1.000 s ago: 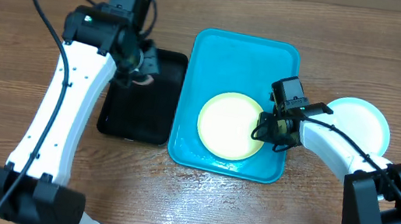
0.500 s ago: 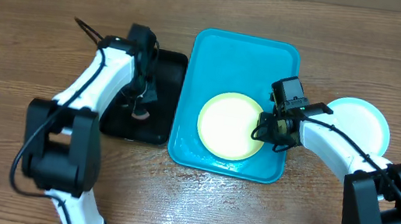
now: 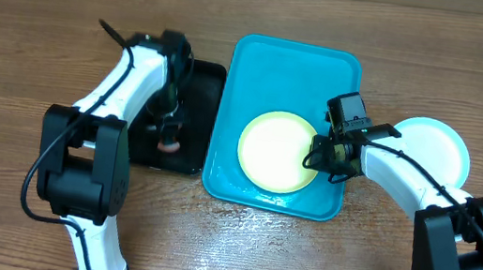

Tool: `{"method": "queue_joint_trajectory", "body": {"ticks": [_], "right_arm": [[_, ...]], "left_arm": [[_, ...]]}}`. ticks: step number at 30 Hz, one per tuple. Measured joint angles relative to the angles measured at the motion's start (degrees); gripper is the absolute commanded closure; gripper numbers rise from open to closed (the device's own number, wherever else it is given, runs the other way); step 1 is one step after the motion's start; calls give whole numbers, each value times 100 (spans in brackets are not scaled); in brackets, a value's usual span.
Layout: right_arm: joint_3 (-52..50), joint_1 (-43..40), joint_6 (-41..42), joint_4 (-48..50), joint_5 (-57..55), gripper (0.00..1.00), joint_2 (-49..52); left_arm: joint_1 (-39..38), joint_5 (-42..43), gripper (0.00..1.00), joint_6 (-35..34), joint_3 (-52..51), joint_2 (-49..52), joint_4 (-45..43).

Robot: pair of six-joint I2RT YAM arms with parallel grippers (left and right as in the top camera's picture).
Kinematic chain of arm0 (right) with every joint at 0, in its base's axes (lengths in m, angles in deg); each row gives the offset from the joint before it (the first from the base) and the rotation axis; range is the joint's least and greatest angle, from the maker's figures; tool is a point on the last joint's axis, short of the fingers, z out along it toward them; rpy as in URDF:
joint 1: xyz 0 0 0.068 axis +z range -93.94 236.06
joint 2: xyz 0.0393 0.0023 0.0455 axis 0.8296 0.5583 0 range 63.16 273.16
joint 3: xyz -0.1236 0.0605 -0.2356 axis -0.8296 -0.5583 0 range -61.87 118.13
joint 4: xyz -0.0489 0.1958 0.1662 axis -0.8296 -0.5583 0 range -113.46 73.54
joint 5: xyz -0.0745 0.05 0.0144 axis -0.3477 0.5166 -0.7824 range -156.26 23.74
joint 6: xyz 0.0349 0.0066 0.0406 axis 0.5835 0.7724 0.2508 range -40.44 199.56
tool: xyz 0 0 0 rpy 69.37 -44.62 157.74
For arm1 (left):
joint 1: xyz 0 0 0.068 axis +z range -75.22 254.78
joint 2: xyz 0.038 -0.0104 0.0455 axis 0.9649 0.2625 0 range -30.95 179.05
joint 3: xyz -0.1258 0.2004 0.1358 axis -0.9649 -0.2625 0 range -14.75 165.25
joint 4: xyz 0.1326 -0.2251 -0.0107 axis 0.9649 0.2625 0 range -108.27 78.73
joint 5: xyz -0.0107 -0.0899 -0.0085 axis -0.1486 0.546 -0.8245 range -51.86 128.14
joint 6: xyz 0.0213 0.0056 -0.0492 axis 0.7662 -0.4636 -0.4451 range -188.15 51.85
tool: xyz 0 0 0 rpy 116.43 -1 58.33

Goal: Clean dirty plates on tray and stack at the side

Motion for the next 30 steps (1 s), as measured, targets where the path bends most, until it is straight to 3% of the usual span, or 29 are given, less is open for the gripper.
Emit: {"method": "queue_joint_trajectory", "body": {"ticks": [6,19,30], "right_arm": [[0,0,-9,-4,2,96,0],[0,0,-20,0,2,96,0],[0,0,-20,-4,0,96,0]], "left_arm": [[-13,-157,96,0,1163,0,487],[-1051,-883,96,-160,1344,0,686],[-2544,614,96,-564,1624,136,-848]]}}
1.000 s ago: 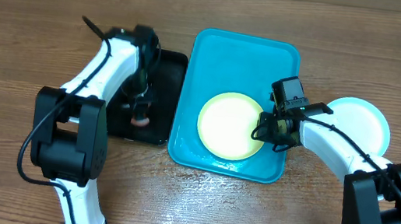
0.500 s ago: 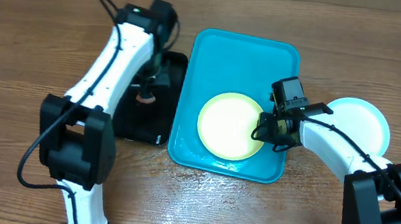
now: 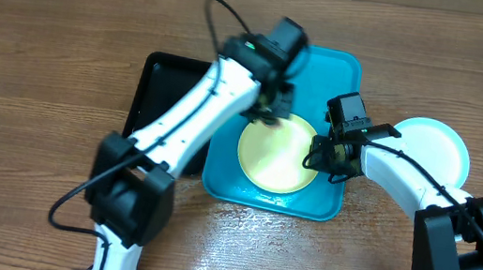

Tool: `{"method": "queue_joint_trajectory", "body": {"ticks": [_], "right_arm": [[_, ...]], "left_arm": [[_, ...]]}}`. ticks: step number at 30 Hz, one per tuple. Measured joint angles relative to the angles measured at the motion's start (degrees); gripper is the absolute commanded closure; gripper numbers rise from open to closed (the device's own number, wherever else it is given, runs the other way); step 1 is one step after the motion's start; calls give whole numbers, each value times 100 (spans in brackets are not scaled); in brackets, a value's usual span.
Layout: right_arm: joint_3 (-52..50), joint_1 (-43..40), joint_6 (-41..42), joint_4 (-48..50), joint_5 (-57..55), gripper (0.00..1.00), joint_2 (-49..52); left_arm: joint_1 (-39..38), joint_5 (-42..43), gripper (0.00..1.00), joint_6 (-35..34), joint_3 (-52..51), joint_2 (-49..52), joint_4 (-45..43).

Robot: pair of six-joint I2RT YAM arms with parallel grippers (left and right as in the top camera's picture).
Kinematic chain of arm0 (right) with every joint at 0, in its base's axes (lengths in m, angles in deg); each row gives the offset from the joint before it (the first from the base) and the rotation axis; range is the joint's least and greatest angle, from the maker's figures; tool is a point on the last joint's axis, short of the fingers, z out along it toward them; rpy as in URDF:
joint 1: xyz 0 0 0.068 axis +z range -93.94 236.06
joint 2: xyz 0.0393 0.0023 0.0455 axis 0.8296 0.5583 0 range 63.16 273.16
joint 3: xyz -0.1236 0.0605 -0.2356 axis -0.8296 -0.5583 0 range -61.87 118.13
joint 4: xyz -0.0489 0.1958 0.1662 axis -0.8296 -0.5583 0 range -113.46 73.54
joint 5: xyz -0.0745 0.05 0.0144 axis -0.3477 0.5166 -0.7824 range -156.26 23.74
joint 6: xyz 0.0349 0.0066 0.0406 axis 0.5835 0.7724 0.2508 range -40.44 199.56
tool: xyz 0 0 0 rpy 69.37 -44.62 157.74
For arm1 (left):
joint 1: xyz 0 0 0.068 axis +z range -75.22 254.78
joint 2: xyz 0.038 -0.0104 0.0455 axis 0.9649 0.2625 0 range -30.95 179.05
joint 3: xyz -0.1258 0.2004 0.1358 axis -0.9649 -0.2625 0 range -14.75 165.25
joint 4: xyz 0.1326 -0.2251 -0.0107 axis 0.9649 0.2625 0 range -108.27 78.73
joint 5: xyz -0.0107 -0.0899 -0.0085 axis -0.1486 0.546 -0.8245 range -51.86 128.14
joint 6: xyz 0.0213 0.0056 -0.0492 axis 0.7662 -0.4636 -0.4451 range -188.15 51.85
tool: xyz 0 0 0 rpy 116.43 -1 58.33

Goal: Clean dirty plates on tray and stack at the side

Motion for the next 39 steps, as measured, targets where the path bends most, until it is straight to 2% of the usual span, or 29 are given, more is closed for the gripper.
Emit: {"method": "queue_joint_trajectory", "body": {"ticks": [7,13,24,30,34,39], "right_arm": [[0,0,2,-2,0,96,0],[0,0,0,-7,2,96,0],[0,11,-22,-2,33,96,0],[0,114,-20,-2,245,96,0],[0,109,-17,-15,249,96,0],[0,46,-15,-68,81,96,0]], "left_arm": [[-179,872,96,-350,-11,1027,-168],[-105,1086,96,-468,-39,1427,-52],[-81,-1113,96,-737,24,1425,1143],[-92,-1696,96,-737,24,1425,1300],[-83,-1552,96,-660,24,1425,1185],[17,-474,96,-247,22,1423,520]]}}
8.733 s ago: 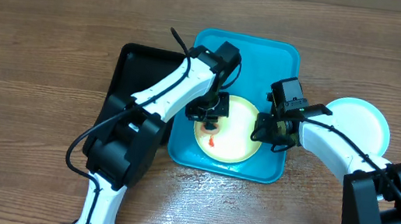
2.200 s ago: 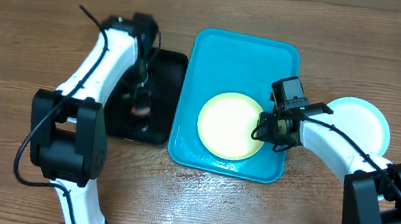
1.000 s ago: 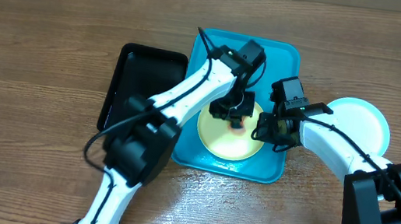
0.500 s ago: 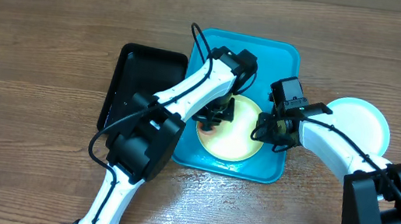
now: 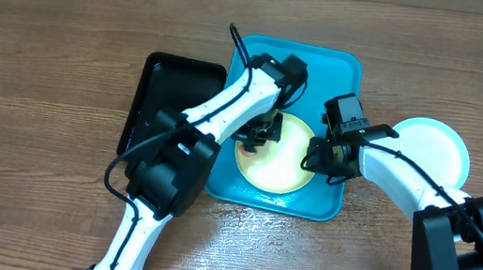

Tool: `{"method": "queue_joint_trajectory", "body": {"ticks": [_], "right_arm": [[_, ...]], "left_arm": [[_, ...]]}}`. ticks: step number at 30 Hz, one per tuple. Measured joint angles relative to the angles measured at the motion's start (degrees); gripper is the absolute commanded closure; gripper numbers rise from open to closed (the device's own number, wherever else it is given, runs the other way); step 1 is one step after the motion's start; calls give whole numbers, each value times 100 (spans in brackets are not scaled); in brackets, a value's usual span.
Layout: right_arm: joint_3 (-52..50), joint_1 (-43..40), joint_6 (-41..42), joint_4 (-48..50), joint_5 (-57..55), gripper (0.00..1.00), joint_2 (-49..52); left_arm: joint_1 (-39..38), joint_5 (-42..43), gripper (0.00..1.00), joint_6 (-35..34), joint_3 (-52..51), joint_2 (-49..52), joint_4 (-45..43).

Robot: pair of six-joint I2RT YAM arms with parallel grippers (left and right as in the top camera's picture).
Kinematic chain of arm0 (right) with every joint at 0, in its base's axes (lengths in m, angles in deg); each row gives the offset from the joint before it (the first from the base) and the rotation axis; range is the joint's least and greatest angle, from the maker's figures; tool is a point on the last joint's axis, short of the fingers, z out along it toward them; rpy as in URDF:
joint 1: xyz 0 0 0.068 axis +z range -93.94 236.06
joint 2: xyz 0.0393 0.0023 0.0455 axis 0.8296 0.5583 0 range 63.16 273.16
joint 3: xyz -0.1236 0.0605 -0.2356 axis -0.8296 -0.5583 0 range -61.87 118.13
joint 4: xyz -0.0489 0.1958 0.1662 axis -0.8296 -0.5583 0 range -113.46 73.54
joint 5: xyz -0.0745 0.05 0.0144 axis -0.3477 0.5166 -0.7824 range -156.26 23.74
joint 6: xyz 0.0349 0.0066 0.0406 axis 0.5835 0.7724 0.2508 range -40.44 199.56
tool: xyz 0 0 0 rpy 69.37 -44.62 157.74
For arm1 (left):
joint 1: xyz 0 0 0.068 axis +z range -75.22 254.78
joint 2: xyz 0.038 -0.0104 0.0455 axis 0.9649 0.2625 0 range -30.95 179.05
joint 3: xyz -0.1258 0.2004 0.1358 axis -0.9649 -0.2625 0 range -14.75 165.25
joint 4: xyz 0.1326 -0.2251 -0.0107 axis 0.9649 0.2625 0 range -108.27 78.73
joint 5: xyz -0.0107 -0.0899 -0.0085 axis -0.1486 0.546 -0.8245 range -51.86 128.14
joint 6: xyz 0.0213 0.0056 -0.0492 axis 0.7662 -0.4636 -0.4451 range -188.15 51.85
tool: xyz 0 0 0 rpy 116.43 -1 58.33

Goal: Clean dirty plates on tray and stack at the side

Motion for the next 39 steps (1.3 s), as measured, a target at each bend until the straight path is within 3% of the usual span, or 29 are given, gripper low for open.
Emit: {"method": "queue_joint_trajectory", "body": {"ticks": [8,17,28,39], "right_arm": [[0,-46,0,-2,-50,96,0],[0,-46,-2,7,-50,96,0],[0,-39,0,9,-26,96,0],[0,-4,-2,11,31,96,0]], "left_arm": [[-55,1961,96,234,-50,-4,-671],[-328,2577,96,339,-273,-4,-310],[-337,975,96,-107,-282,-7,935],[-46,-374,96,-511,-315,-485,925]]}}
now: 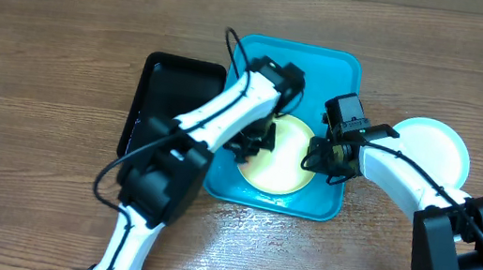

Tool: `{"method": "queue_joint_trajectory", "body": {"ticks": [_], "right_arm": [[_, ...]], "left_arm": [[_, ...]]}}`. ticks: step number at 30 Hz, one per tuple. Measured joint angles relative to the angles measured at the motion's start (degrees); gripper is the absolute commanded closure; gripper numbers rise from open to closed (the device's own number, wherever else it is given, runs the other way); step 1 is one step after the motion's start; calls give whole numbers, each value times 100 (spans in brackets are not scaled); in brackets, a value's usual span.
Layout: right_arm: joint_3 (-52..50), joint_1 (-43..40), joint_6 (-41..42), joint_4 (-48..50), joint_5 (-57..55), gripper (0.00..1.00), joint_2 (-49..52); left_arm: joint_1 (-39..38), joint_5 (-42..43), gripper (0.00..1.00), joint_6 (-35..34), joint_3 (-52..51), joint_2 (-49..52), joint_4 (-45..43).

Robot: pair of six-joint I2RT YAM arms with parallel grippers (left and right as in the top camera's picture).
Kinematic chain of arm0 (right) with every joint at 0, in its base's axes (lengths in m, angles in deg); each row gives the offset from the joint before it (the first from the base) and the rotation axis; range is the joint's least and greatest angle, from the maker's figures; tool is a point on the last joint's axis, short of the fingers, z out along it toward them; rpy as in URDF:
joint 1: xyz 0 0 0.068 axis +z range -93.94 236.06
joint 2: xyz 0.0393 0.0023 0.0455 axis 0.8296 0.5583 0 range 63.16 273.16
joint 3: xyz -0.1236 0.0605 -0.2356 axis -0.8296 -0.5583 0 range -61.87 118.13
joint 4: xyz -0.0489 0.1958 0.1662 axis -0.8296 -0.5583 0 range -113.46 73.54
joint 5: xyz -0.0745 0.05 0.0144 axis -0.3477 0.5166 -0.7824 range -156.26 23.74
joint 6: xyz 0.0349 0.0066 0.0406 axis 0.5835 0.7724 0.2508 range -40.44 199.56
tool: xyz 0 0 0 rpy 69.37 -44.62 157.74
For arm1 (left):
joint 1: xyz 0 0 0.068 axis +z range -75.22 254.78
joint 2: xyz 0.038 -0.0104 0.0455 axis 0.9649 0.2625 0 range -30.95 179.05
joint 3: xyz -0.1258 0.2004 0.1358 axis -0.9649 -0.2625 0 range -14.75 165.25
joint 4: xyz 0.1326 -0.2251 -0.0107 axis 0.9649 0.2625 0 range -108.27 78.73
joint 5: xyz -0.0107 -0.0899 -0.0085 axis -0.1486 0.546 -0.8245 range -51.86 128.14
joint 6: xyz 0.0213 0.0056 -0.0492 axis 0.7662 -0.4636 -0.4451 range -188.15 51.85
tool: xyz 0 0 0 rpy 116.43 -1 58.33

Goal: Clean dirty plates on tray and stack at the side
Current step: 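Place the sponge in the black tray and release with the left gripper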

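A pale yellow plate (285, 165) lies in the blue tray (340, 73). My left gripper (254, 144) is down on the plate's left part. It looks shut, and whatever it holds is hidden under its fingers. My right gripper (317, 155) is shut on the plate's right rim. A clean white plate (434, 148) rests on the table to the right of the tray.
A black tray (166, 96) stands left of the blue tray, with the left arm crossing its right side. The right arm lies across the white plate's near-left part. Wooden table (25, 124) surrounds both trays.
My left gripper has shifted slightly left and toward the near side on the yellow plate. The right gripper, the plate and both trays are where they were.
My left gripper was first in the black tray with a small pink sponge at its tip, while the right gripper held the yellow plate's rim. The left gripper then stood over the blue tray's far side, then on the plate, and now on its left part.
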Motion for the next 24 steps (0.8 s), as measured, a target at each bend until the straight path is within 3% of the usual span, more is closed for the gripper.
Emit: {"method": "queue_joint_trajectory", "body": {"ticks": [9,16,19,24], "right_arm": [[0,-4,0,0,-7,96,0],[0,-4,-2,0,-7,96,0],[0,-7,-2,4,-9,96,0],[0,-4,-4,-4,-26,96,0]], "left_arm": [[614,262,96,122,-46,-1467,-291],[1543,-492,96,243,-72,-2352,369],[1993,-671,95,262,-601,-2350,-149],[2459,-372,95,549,-2341,-2251,-1683]]}}
